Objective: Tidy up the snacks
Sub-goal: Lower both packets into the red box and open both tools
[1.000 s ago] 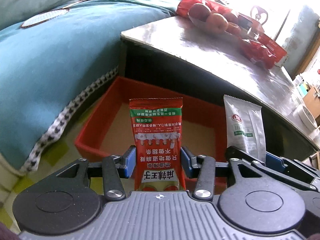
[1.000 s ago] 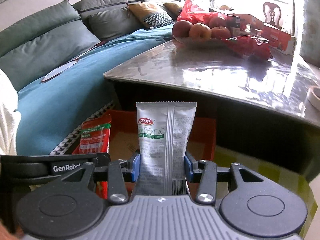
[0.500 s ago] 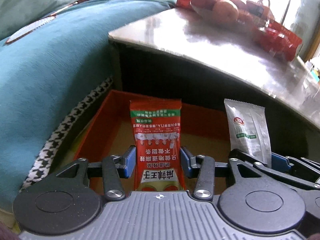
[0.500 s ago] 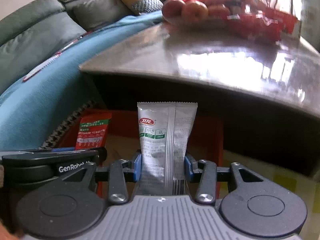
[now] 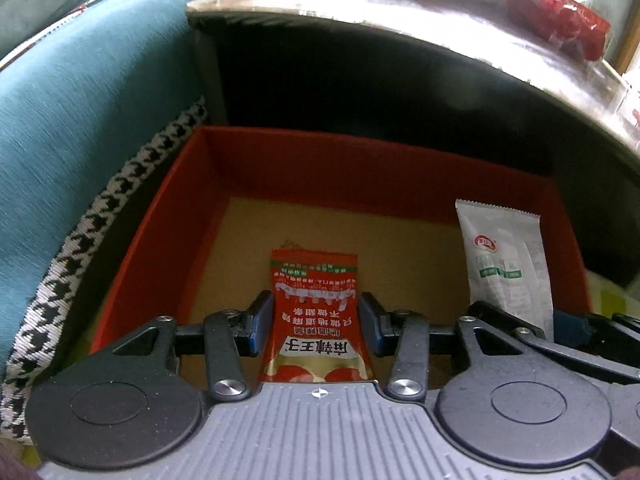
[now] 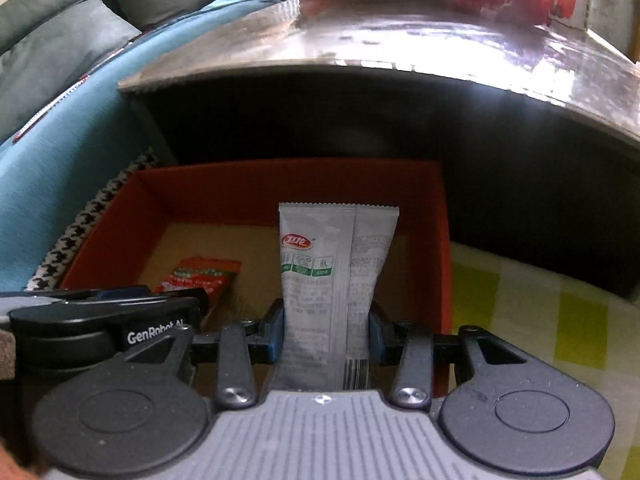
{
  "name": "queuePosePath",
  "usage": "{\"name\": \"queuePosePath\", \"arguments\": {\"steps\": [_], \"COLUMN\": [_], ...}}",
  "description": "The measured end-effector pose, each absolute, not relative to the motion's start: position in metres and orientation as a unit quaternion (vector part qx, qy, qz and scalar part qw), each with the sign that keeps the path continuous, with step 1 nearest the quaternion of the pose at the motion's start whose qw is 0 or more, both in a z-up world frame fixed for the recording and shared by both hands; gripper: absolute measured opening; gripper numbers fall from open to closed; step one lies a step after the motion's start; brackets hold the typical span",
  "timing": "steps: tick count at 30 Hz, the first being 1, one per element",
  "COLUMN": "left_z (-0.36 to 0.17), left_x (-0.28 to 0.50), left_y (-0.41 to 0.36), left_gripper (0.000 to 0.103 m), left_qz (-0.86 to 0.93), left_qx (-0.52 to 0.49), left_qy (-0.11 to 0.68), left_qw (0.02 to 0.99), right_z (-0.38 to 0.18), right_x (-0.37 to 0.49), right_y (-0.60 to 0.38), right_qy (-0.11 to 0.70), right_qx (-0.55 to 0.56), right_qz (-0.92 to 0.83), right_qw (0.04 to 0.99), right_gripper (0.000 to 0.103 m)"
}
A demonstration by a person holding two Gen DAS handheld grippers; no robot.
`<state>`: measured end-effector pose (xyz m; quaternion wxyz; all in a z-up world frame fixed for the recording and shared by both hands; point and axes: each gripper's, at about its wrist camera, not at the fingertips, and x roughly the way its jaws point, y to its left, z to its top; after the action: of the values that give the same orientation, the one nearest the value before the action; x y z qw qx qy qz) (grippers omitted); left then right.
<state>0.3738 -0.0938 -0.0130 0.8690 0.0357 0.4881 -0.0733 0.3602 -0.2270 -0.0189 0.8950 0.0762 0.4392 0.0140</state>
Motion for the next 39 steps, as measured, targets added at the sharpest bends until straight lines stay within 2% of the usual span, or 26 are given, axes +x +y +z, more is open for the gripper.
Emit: {"name": "queuePosePath", "arguments": {"steps": [7,9,16,24,32,39], "left_z": [-0.021,-0.023,-0.025,-0.021,-0.010,0.000], "left_x": [0.377,0.377,0.377,0.378,0.370,0.363], "left_y": [-0.091,-0.090,-0.085,-0.076,-0.077,-0.079], "left_gripper": [0.054,0.051,0.054,0.073,0.080,0.083], "left_qz": [-0.064,-0.063,-0.054,-0.041,-0.038,-0.032], "left_qx": [0.046,0.049,0.048,0.048,0.052,0.044], "left_qy": [0.492,0.494,0.497,0.493,0.481,0.474], "left_qw": [0.867,0.866,0.864,0.868,0.874,0.879], "right_z": [-0.021,-0.021,-0.021,-0.018,-0.013,-0.002], "right_x": [0.361,0.359,0.358,0.353,0.348,0.337], "right_y": [-0.216,-0.216,-0.213,-0.218,-0.221,-0.226], "right_qy": [0.437,0.435,0.436,0.437,0.436,0.425], "right_qx": [0.053,0.048,0.053,0.067,0.061,0.059], "right_qz": [0.006,0.004,0.001,-0.002,-0.004,-0.005], "right_qw": [0.898,0.899,0.899,0.897,0.898,0.903], "right_gripper": [0.044,0.044,0.045,0.052,0.058,0.059]}}
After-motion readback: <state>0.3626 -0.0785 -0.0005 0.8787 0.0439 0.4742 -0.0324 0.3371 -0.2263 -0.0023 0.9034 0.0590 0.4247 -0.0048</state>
